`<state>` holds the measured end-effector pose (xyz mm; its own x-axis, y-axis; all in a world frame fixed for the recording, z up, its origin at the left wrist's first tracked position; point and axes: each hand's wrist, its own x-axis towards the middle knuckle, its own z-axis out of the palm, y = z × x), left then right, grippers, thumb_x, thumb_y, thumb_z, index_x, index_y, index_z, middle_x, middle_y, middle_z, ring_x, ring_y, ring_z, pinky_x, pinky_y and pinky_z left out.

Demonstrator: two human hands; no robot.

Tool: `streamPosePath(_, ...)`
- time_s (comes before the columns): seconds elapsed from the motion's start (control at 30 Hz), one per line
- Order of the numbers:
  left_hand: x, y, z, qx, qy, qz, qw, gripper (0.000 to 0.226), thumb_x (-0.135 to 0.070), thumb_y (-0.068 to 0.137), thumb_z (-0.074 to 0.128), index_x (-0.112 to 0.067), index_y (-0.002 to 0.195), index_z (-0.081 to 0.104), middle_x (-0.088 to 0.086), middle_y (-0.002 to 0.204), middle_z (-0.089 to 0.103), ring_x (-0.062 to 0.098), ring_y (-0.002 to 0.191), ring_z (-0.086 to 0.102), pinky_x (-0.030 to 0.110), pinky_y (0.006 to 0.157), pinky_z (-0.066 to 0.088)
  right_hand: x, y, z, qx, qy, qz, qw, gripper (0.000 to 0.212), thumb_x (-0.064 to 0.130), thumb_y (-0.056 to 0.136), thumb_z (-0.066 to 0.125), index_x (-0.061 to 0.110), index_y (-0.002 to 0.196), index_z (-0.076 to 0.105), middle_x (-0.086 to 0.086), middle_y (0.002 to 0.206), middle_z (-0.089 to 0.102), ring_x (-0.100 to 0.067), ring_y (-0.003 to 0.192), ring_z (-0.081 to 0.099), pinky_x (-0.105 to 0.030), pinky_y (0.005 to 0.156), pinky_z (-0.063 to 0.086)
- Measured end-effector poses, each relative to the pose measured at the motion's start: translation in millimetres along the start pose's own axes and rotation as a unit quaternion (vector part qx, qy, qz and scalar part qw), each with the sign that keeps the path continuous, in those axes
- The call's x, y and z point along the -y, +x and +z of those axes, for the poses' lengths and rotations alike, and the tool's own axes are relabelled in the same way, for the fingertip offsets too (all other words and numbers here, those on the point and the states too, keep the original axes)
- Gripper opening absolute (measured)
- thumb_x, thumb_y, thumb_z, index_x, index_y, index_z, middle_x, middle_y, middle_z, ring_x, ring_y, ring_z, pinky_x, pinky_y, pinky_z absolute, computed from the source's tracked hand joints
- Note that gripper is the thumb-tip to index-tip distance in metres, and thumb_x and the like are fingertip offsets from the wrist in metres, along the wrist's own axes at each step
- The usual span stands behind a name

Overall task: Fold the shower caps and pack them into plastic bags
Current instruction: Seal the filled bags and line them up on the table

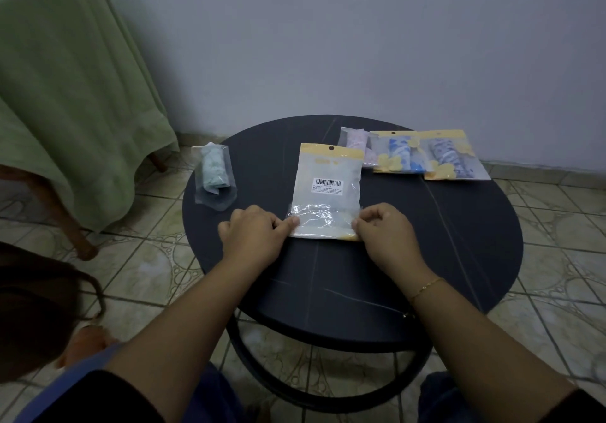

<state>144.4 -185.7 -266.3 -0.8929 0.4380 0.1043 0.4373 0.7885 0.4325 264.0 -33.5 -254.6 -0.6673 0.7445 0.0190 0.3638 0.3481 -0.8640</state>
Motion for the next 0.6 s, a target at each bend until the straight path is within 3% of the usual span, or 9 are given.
streamPosePath(0.17, -6, -3, 1, -0.024, 0.035, 0.008, 0.999, 0.040, -0.059, 0.088, 0.045, -0.028, 0.078, 0.069, -0.005, 0.095, 0.056, 0.022, 0.105, 0.044, 0.036, 0.081, 0.023, -1, 0, 1, 0.015, -0.052, -0.037, 0.998, 0.015, 0.017, 0.090, 0.054, 0.026, 0.098, 0.046, 0.009, 0.059, 0.048, -0.010, 0.065, 0.049, -0.044, 0.093, 0.042)
streamPosePath(0.3, -11, -11, 9, -0.113, 0.039, 0.094, 0.988, 0.016, -0.038, 0.089, 0.054, -0.029, 0.102, 0.056, -0.004, 0.105, 0.050, 0.020, 0.104, 0.042, 0.031, 0.081, 0.022, 1, -4, 4, 0.042, -0.163, -0.081, 0.982, 0.032, 0.019, 0.097, 0.038, 0.039, 0.116, 0.053, 0.009, 0.085, 0.059, -0.018, 0.098, 0.052, -0.032, 0.089, 0.027)
streamPosePath(0.43, -10, -8, 14, -0.122, 0.022, 0.232, 0.965, 0.042, -0.017, 0.082, 0.051, -0.042, 0.114, 0.060, 0.001, 0.112, 0.048, 0.022, 0.102, 0.040, 0.033, 0.081, 0.022, 4, -3, 5, 0.067, -0.241, -0.096, 0.963, 0.045, 0.017, 0.098, 0.030, 0.047, 0.126, 0.050, 0.003, 0.122, 0.059, -0.022, 0.116, 0.043, -0.036, 0.095, 0.026)
streamPosePath(0.53, -11, -7, 13, -0.053, 0.043, 0.211, 0.975, 0.042, -0.018, 0.091, 0.047, -0.047, 0.119, 0.057, 0.000, 0.125, 0.039, 0.022, 0.115, 0.033, 0.029, 0.083, 0.015, 4, 0, 5, 0.080, -0.240, -0.075, 0.964, 0.045, 0.017, 0.098, 0.030, 0.044, 0.128, 0.050, 0.002, 0.129, 0.056, -0.022, 0.120, 0.042, -0.035, 0.096, 0.025)
streamPosePath(0.6, -11, -6, 13, -0.045, 0.051, 0.173, 0.983, 0.038, -0.025, 0.093, 0.047, -0.048, 0.121, 0.056, -0.002, 0.127, 0.036, 0.020, 0.120, 0.030, 0.030, 0.086, 0.018, 4, 1, 6, 0.073, -0.227, -0.059, 0.969, 0.042, 0.018, 0.098, 0.031, 0.038, 0.128, 0.052, 0.003, 0.131, 0.055, -0.021, 0.121, 0.043, -0.034, 0.097, 0.026)
